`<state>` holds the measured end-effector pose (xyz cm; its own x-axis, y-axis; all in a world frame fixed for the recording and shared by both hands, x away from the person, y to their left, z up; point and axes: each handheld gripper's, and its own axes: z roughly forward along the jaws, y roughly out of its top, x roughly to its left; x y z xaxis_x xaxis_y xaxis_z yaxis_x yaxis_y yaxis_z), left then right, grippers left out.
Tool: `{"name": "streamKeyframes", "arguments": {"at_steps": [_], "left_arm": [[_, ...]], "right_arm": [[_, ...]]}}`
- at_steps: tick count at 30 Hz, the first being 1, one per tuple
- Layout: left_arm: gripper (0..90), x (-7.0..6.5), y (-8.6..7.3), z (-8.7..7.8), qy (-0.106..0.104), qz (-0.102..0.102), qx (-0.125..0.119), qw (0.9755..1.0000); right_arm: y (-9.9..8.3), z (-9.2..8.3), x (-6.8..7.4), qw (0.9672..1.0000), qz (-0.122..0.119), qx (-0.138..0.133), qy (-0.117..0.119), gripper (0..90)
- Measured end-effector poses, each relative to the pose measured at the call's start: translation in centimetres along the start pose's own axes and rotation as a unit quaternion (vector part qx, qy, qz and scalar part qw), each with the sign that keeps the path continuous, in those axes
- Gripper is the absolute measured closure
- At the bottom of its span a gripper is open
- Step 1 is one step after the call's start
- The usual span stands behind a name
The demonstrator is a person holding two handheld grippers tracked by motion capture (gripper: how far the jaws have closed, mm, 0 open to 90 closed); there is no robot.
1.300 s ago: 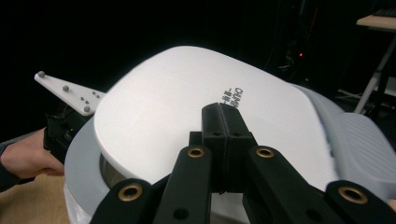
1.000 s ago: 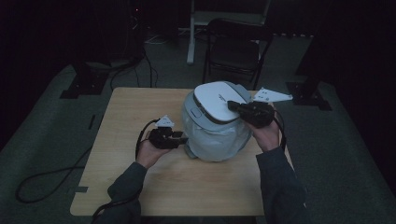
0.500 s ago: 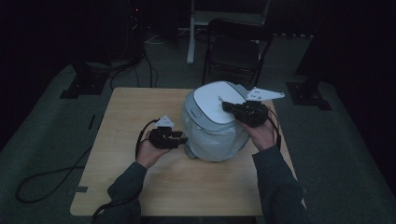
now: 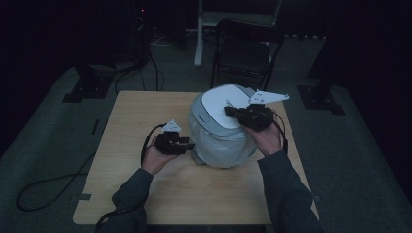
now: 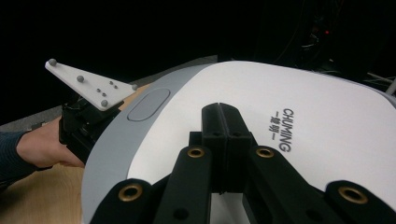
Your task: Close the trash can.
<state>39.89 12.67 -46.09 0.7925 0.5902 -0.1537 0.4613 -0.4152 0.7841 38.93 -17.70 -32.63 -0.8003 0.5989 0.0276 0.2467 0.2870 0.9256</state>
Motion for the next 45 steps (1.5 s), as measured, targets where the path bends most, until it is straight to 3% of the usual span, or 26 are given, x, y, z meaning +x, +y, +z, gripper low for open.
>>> {"name": "streamKeyframes", "arguments": {"at_steps": [33, 39, 45], "left_arm": [[58.8, -0.1, -0.2, 0.0, 0.000, -0.003, 0.000, 1.0000], [58.8, 0.1, -0.3, -0.2, 0.002, -0.004, -0.001, 1.0000], [58.8, 0.3, -0.5, -0.4, 0.004, -0.007, -0.002, 1.0000]], "right_arm": [[0.2, 1.2, 0.7, 0.9998, 0.002, 0.011, 0.013, 90.0], [0.2, 0.9, 1.1, 0.9999, -0.012, 0.010, -0.005, 90.0], [-0.5, -0.6, 0.5, 0.9998, -0.001, -0.005, -0.020, 89.5]]}}
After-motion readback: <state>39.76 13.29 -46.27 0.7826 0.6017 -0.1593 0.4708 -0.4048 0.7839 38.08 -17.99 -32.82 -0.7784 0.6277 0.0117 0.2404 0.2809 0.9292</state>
